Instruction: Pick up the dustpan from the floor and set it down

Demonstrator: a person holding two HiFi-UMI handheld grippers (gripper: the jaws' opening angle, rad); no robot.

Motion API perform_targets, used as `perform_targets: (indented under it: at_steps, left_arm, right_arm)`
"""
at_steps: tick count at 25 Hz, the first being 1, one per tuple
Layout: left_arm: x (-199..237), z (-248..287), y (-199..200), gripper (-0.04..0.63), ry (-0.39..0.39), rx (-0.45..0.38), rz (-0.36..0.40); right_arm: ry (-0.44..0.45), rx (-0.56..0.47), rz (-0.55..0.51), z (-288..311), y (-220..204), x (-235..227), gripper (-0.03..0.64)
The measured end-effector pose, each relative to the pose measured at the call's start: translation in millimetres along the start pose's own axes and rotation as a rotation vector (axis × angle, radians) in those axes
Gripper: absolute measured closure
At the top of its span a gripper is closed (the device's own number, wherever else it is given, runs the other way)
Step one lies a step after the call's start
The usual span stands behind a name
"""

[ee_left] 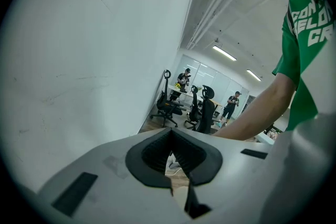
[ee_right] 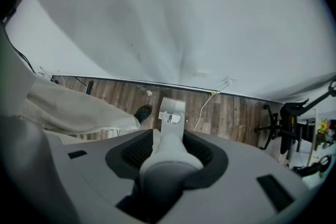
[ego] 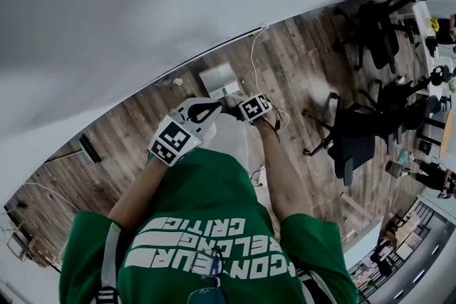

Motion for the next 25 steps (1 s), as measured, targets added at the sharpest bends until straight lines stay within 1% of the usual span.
perform_targets:
  at_steps: [6,13,21,25]
  left_arm:
    - [0.1,-2.9,-0.8,0.598,-0.002,-0.007,0.006]
    - [7.7,-13.4,-6.6,0.6,-0.009,-0.006,0.012]
    - [9.5,-18.6,-11.3,0.6,-0.049,-0.011,0.003]
    - [6.2,-12.6,-12.0,0.6,-0.095,-0.006,0.034]
  right_arm:
    - [-0.087,0.013,0.009,-2.1,-0.8,1.9,0.5]
    - [-0.109,0.003,0.02,-5.6,-11.0,8.7,0.503]
    - [-0.13,-0.046,0.107,-34.2,-32.7,19.9,0.503]
    - [-0.145,-0.097,0.178,-63.1,-53.2,27.3,0.503]
Point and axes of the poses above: the fingertips, and each gripper's own axes: z forward along the fingers, x to its left, y out of its top, the point moved 10 cm from there along -z, backward along the fingers, and after that the axes turned 8 degrees about y, right-handed, at the moved point
